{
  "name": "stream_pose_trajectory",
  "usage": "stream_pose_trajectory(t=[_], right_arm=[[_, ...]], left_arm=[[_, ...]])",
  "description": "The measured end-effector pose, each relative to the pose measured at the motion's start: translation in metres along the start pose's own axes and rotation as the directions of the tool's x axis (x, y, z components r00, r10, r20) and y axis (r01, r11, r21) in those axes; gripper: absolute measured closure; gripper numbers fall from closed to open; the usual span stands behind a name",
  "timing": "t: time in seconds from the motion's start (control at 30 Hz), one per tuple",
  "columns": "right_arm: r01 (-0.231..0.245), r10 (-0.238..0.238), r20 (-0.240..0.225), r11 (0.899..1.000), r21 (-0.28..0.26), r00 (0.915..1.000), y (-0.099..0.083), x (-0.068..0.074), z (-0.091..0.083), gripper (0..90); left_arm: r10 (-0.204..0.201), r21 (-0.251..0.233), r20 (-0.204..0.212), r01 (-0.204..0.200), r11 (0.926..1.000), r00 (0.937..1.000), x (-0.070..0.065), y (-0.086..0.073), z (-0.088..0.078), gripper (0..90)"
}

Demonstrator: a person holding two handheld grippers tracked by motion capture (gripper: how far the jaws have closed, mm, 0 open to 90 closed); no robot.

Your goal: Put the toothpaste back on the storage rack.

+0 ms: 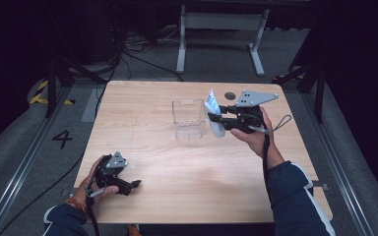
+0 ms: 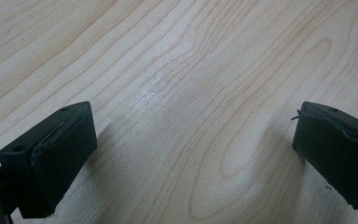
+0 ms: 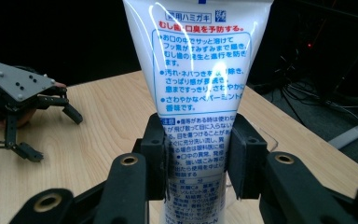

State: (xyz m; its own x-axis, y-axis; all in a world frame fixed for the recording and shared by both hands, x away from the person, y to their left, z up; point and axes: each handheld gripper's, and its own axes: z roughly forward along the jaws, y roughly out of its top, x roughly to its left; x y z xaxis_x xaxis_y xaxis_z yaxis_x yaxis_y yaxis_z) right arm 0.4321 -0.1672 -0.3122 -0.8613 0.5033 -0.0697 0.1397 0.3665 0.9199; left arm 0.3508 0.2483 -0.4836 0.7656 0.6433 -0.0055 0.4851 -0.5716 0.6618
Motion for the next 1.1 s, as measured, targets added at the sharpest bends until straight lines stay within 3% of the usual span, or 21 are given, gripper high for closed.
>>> stream_pose_trajectory(t=[0.47,0.67,0.93,1.1], right_arm=[[0.012,-0.012,-0.003,1.000,-0.025,0.9999,0.020,-0.001,0.022,64.3],[0.018,-0.017,0.009,1.000,-0.012,0.9998,0.026,-0.004,0.037,64.2],[0.008,-0.008,-0.005,1.000,-0.008,1.0000,0.027,-0.008,0.053,64.2],[-0.001,0.001,0.018,1.000,0.005,0.9998,0.027,-0.013,0.065,64.2]], left_arm=[[0.000,0.000,0.001,0.000,1.0000,1.0000,0.000,0.000,0.000,0.0],[-0.001,0.005,0.003,0.001,1.0000,1.0000,0.000,0.000,0.000,0.0],[-0.004,0.003,0.003,0.004,1.0000,1.0000,0.000,0.000,0.000,0.0],[-0.004,0.003,0.003,0.003,1.0000,1.0000,0.000,0.000,0.000,0.0]])
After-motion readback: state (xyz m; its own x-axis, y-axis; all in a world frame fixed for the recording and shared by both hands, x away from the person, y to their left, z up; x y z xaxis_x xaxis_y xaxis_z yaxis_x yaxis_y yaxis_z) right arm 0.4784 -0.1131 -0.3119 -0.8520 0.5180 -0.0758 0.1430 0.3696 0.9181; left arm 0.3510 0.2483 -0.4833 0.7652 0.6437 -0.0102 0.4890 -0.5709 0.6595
